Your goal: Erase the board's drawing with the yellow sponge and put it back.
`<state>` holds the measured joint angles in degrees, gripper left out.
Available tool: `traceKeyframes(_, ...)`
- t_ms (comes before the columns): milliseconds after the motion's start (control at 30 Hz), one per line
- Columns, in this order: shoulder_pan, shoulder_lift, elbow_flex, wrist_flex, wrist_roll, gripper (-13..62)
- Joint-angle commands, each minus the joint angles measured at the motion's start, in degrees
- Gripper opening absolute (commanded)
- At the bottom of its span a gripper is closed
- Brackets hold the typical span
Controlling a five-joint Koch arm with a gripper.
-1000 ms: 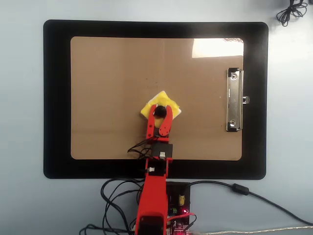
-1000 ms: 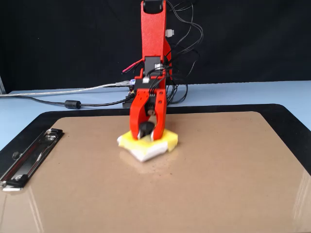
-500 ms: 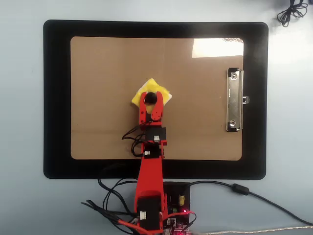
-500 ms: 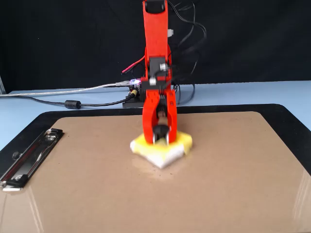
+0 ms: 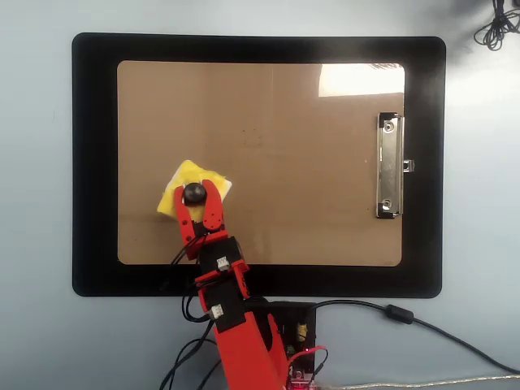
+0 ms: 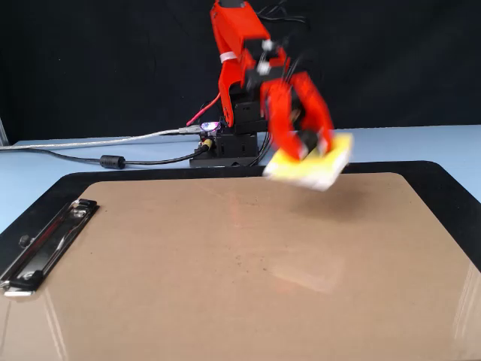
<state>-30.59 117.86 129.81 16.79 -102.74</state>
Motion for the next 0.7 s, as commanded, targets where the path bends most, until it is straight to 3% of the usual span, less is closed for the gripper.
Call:
traceKeyframes(0,-8.88,2.2,-2.37,0.62,-7.03,-8.2)
traceKeyframes(300,-25.84,-1.05,-3.78,0.35,-5.36,-8.3)
traceKeyframes(667,-26.02,-14.06,-4.13,-11.34,-1.49,-8.3)
